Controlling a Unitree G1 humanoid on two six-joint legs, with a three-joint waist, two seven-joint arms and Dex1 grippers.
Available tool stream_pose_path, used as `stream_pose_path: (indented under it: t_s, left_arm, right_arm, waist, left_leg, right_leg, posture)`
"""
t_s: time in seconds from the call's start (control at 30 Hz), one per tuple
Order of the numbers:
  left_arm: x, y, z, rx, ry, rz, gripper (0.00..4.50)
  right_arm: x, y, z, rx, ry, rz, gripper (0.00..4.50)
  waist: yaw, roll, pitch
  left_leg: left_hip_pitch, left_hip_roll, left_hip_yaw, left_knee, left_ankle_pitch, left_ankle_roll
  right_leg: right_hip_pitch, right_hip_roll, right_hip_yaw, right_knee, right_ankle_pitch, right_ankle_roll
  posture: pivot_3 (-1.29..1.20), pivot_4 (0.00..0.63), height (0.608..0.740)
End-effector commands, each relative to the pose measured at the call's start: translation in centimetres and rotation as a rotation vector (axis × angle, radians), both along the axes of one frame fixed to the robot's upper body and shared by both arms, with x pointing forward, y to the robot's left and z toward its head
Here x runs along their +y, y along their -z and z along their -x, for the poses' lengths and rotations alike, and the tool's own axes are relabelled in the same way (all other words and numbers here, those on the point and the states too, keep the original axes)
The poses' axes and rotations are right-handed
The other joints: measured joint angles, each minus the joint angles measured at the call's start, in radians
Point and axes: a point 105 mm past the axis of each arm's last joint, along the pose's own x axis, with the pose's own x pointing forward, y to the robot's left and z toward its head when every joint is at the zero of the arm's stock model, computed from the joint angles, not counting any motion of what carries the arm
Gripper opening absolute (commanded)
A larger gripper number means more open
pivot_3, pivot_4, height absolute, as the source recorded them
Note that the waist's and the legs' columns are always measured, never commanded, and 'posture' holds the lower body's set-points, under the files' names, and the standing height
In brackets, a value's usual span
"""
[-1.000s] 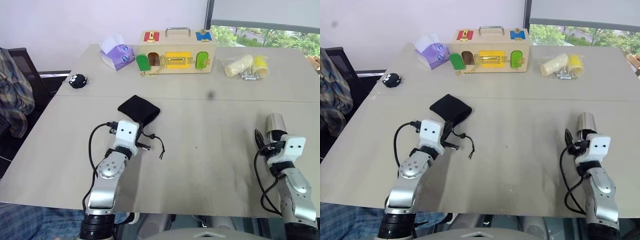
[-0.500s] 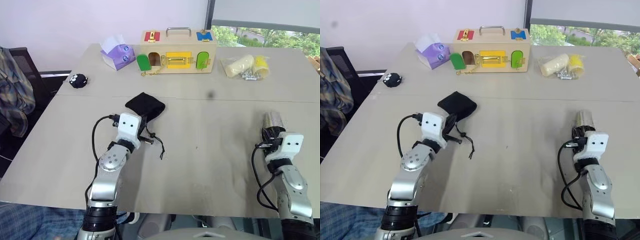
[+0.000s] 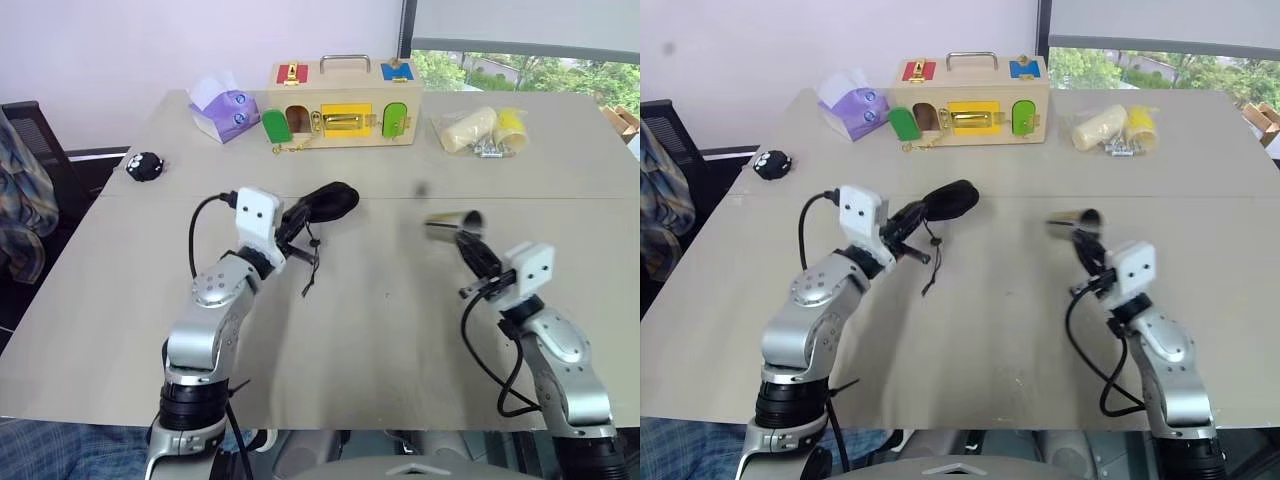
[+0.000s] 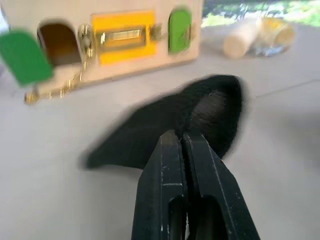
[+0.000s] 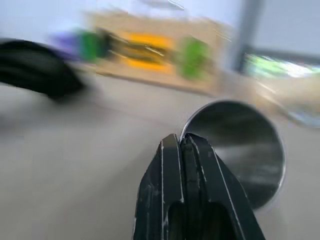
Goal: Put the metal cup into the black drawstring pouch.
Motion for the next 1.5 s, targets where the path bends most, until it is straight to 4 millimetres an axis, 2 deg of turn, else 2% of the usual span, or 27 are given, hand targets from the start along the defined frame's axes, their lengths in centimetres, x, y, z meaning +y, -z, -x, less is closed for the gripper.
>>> stream_pose_path:
  t_s: [0.03, 0.13, 0.23, 0.53, 0.63, 0.77, 0.8, 1.0, 1.1, 1.2, 1.33, 1.43, 1.47, 1.5]
  left_arm:
    - [-1.0, -1.3, 0.5, -0.005, 0.062, 0.037, 0.00]
    - [-1.5, -1.3, 0.7, 0.024, 0.092, 0.073, 0.00]
    - [-1.7, -1.2, 0.8, 0.042, 0.103, 0.082, 0.00]
    - [-1.3, 0.4, 0.7, 0.090, 0.086, 0.012, 0.00]
    - [-1.3, 0.6, 0.7, 0.095, 0.083, 0.002, 0.00]
    - [-1.1, 1.0, 0.5, 0.101, 0.066, -0.010, 0.00]
    - [-1.1, 1.0, 0.4, 0.101, 0.063, -0.010, 0.00]
    - [-1.4, 1.1, 0.1, 0.099, 0.059, -0.009, 0.00]
    - [-1.6, 1.0, 0.1, 0.094, 0.058, -0.007, 0.00]
    - [-1.4, 1.1, 0.1, 0.090, 0.048, -0.003, 0.00]
    - [-1.1, 1.2, 0.2, 0.089, 0.032, 0.000, 0.00]
    - [-1.0, 1.3, 0.3, 0.090, 0.027, 0.001, 0.00]
    - [-1.0, 1.4, 0.3, 0.091, 0.025, 0.002, 0.00]
    - [-1.0, 1.5, 0.3, 0.092, 0.025, 0.002, 0.00]
  right_arm:
    - [3.8, -4.0, 1.0, -0.103, -0.155, -0.020, 0.04]
    - [4.7, -4.9, 0.9, -0.113, -0.172, -0.024, 0.04]
    - [5.0, -4.9, 0.9, -0.103, -0.183, -0.015, 0.04]
    - [3.8, -1.4, 1.8, 0.042, -0.232, 0.102, 0.04]
    - [3.6, -1.1, 2.0, 0.090, -0.274, 0.111, 0.77]
    - [3.6, -0.9, 0.9, 0.146, -0.313, 0.114, 2.89]
    - [3.7, -0.8, 0.6, 0.165, -0.338, 0.124, 3.30]
    - [3.7, 1.3, -2.8, 0.312, -0.446, 0.168, 3.30]
    - [3.5, 1.6, -4.5, 0.351, -0.469, 0.132, 3.30]
    - [3.8, 2.4, -5.1, 0.390, -0.562, 0.167, 3.30]
    - [4.7, 2.1, -4.8, 0.402, -0.686, 0.168, 3.30]
    - [5.0, 2.1, -3.7, 0.410, -0.758, 0.190, 2.63]
    - [5.2, 2.2, -3.2, 0.418, -0.777, 0.195, 2.02]
    - [5.3, 2.4, -2.7, 0.423, -0.794, 0.203, 1.62]
  waist:
    - [0.001, 0.000, 0.000]
    - [0.005, -0.001, 0.000]
    - [0.006, -0.001, 0.000]
    - [0.004, -0.002, 0.000]
    - [0.004, -0.002, 0.000]
    - [0.003, -0.002, 0.000]
    - [0.003, -0.002, 0.000]
    - [0.003, -0.002, 0.000]
    - [0.003, -0.002, 0.000]
    - [0.002, -0.002, 0.000]
    - [0.001, -0.002, 0.000]
    - [0.001, -0.002, 0.000]
    - [0.001, -0.002, 0.000]
    - [0.002, -0.002, 0.000]
  left_leg:
    - [0.000, 0.000, 0.000, 0.000, 0.000, 0.000]
    - [0.000, 0.000, 0.000, 0.000, 0.000, 0.000]
    - [-0.001, 0.000, -0.001, 0.000, 0.000, 0.000]
    - [-0.001, -0.001, -0.001, 0.000, 0.000, 0.000]
    - [-0.001, -0.001, -0.001, 0.000, 0.000, 0.000]
    - [-0.001, 0.000, -0.001, 0.000, 0.000, 0.000]
    - [-0.001, 0.000, -0.001, 0.000, 0.000, 0.000]
    - [-0.001, 0.000, -0.001, 0.001, 0.000, 0.000]
    - [-0.001, 0.000, -0.001, 0.001, 0.000, 0.000]
    - [-0.002, 0.000, 0.000, 0.001, 0.000, 0.000]
    - [-0.003, 0.000, 0.000, 0.001, 0.000, 0.000]
    - [-0.003, 0.000, 0.000, 0.001, 0.000, 0.000]
    - [-0.003, 0.000, 0.000, 0.001, 0.000, 0.000]
    - [-0.003, 0.000, 0.000, 0.001, 0.000, 0.000]
  right_leg:
    - [0.000, 0.000, 0.000, 0.000, 0.000, 0.000]
    - [0.000, 0.000, 0.000, 0.000, 0.000, 0.000]
    - [0.000, -0.001, -0.002, -0.001, 0.000, 0.000]
    - [0.000, -0.001, -0.001, 0.000, 0.000, 0.000]
    - [0.000, -0.001, -0.001, 0.000, 0.000, 0.000]
    - [0.000, -0.001, -0.001, 0.000, 0.000, 0.000]
    - [0.000, -0.001, -0.001, 0.000, 0.000, 0.000]
    - [0.000, -0.001, -0.001, 0.000, 0.000, 0.000]
    - [0.000, -0.001, -0.001, 0.000, 0.001, 0.000]
    - [-0.001, -0.001, -0.001, -0.001, 0.001, 0.000]
    - [-0.001, -0.001, -0.001, -0.001, 0.001, 0.000]
    - [-0.001, -0.001, -0.001, -0.001, 0.001, 0.000]
    - [-0.001, -0.001, -0.001, -0.001, 0.001, 0.000]
    - [-0.001, -0.001, -0.001, -0.001, 0.001, 0.000]
  posture:
    - [0.00, 0.150, 0.740]
    - [0.00, 0.150, 0.740]
    - [0.00, 0.150, 0.740]
    - [0.00, 0.150, 0.740]
    - [0.00, 0.150, 0.740]
    - [0.00, 0.150, 0.740]
    - [0.00, 0.150, 0.740]
    - [0.00, 0.150, 0.740]
    - [0.00, 0.150, 0.740]
    - [0.00, 0.150, 0.740]
    - [0.00, 0.150, 0.740]
    - [0.00, 0.150, 0.740]
    - [0.00, 0.150, 0.740]
    - [0.00, 0.150, 0.740]
